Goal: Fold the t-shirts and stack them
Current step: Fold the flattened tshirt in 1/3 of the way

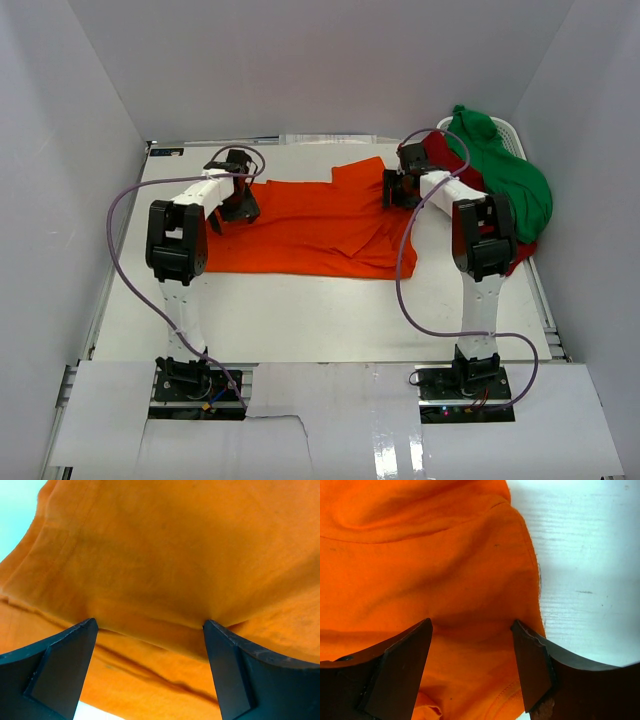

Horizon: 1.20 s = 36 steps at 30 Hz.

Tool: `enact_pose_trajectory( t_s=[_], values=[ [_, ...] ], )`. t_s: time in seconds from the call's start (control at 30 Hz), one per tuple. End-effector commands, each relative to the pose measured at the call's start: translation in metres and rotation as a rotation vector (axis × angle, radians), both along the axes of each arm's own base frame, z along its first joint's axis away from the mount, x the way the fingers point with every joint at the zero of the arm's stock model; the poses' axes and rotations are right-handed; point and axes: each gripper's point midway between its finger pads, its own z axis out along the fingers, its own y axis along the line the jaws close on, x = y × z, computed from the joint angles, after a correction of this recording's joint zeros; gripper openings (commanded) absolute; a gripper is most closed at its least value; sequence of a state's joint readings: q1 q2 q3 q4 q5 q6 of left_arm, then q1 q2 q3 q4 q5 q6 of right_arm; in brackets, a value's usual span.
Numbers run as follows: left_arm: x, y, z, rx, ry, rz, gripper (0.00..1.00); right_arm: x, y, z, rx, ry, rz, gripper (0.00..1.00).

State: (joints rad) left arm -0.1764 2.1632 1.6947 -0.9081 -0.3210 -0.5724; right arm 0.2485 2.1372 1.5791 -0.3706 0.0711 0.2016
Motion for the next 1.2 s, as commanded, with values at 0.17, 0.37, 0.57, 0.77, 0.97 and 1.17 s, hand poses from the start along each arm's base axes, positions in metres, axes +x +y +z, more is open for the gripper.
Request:
enact_pose_trajectory(
  t_s=[0.17,0.37,0.57,0.77,0.97,1.17],
  values=[
    [-0.047,0.030,-0.012,0.134,0.139,0.047,0.98,0.014,0.011,0.024,0.044,-0.036,0.052,0.74],
    [0.005,0.035,0.045,0.173,-0.048,0.089,0.98,0.016,0.032,0.071,0.071,-0.143,0.133,0.75],
    [0.059,0.019,0.072,0.113,-0.162,0.059,0.98,-0.024,0.059,0.101,0.114,-0.177,0.236,0.74],
    [0.065,0.019,0.068,0.114,-0.160,0.061,0.98,-0.100,0.106,0.099,0.258,-0.032,0.351,0.73],
    [0.073,0.023,0.054,0.142,-0.151,0.075,0.98,-0.150,0.133,0.080,0.304,0.046,0.373,0.72],
    [0.083,0.023,0.042,0.114,-0.155,0.088,0.98,-0.169,0.134,0.065,0.274,0.087,0.371,0.68]
  ],
)
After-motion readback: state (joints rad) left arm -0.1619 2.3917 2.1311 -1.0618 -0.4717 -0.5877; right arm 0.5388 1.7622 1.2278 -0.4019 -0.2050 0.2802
